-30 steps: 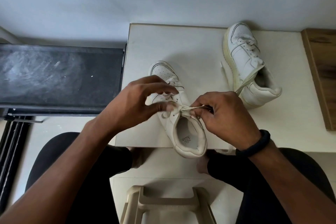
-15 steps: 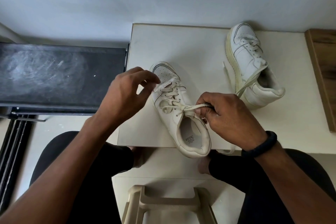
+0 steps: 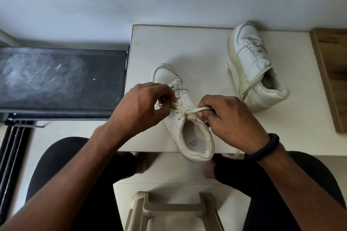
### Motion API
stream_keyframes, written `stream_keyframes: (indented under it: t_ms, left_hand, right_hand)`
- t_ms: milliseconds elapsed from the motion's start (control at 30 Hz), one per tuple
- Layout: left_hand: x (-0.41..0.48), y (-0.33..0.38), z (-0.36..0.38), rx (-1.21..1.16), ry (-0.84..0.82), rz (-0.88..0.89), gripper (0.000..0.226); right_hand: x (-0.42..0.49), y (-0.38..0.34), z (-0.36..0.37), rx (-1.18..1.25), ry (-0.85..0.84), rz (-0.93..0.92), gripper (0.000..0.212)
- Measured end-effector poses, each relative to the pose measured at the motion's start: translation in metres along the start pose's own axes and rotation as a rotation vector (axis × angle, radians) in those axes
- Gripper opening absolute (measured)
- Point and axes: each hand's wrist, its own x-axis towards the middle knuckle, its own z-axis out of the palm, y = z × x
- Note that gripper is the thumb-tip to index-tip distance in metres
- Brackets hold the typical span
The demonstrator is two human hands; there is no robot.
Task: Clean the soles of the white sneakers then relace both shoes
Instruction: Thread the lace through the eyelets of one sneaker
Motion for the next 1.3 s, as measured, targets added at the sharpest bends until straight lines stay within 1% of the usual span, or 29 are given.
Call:
stream_keyframes:
  t_ms: [100, 167, 267, 300, 333, 367, 400, 433, 467, 500, 533, 567, 633, 667, 733, 833, 933, 1033, 1133, 1233, 1300]
  left_hand:
    - [0.000, 0.004, 0.003, 0.071, 0.097, 0.030, 0.019]
    - [0.002, 0.003, 0.002, 0.144, 0.144, 0.020, 0.021]
    - [0.002, -0.005, -0.003, 0.278, 0.108, -0.038, 0.024]
    - [0.002, -0.008, -0.003, 0.255, 0.072, -0.045, 0.021]
    - [0.001, -0.011, -0.004, 0.178, 0.030, -0.074, 0.016]
    - [0.002, -0.013, -0.006, 0.060, -0.016, -0.143, 0.012]
    - [0.003, -0.016, -0.008, -0.054, -0.052, -0.239, 0.013]
    - [0.003, -0.020, -0.009, -0.124, -0.053, -0.318, 0.017]
    - [0.003, -0.023, -0.011, -0.142, -0.026, -0.361, 0.023]
    - [0.003, -0.025, -0.014, -0.139, 0.010, -0.364, 0.030]
    - [0.003, -0.027, -0.017, -0.145, 0.041, -0.331, 0.034]
    - [0.003, -0.026, -0.020, -0.186, 0.053, -0.278, 0.032]
    - [0.003, -0.020, -0.021, -0.292, -0.013, -0.139, 0.019]
    - [0.003, -0.015, -0.018, -0.298, -0.070, -0.063, 0.020]
    - [0.001, -0.007, -0.004, -0.249, -0.164, 0.073, 0.030]
    - [0.002, -0.002, 0.015, -0.139, -0.169, 0.183, 0.035]
    - [0.003, -0.005, 0.019, -0.126, -0.139, 0.195, 0.034]
    - [0.005, -0.009, 0.016, -0.121, -0.128, 0.181, 0.033]
    - [0.004, -0.012, 0.014, -0.111, -0.140, 0.169, 0.031]
    - [0.004, -0.012, 0.015, -0.129, -0.154, 0.162, 0.030]
    - [0.003, -0.013, 0.015, -0.142, -0.166, 0.153, 0.031]
  right_hand:
    - [0.000, 0.000, 0.000, -0.010, -0.005, -0.005, 0.011]
    - [0.000, -0.001, -0.001, -0.014, -0.009, -0.007, 0.012]
    - [0.000, -0.002, 0.000, -0.028, -0.013, -0.010, 0.013]
    - [0.000, -0.002, -0.001, -0.031, -0.014, -0.008, 0.013]
    - [0.000, -0.002, -0.001, -0.027, -0.015, -0.003, 0.013]
    - [-0.001, -0.002, -0.001, -0.019, -0.015, 0.002, 0.012]
    - [-0.001, -0.003, -0.001, -0.010, -0.014, 0.005, 0.012]
    - [-0.001, -0.003, -0.001, -0.005, -0.013, 0.008, 0.011]
    - [-0.002, -0.003, -0.001, -0.004, -0.010, 0.009, 0.010]
    - [-0.002, -0.003, -0.001, -0.002, -0.003, 0.009, 0.010]
    - [-0.003, -0.003, -0.001, -0.002, 0.006, 0.007, 0.010]
    - [-0.003, -0.004, -0.002, -0.004, 0.016, 0.005, 0.010]
    - [-0.006, -0.008, -0.003, -0.020, 0.035, -0.002, 0.009]
    - [-0.007, -0.010, -0.003, -0.032, 0.045, -0.005, 0.009]
    - [-0.011, -0.015, -0.004, -0.059, 0.062, -0.005, 0.010]
    - [-0.018, -0.022, -0.007, -0.098, 0.031, 0.026, 0.015]
    - [-0.023, -0.026, -0.011, -0.097, -0.036, 0.053, 0.017]
    - [-0.024, -0.029, -0.016, -0.028, -0.098, 0.060, 0.015]
    - [-0.027, -0.033, -0.018, 0.023, -0.146, 0.067, 0.021]
    - [-0.031, -0.036, -0.015, 0.085, -0.106, 0.072, 0.024]
    - [-0.031, -0.040, -0.012, 0.067, -0.063, 0.065, 0.023]
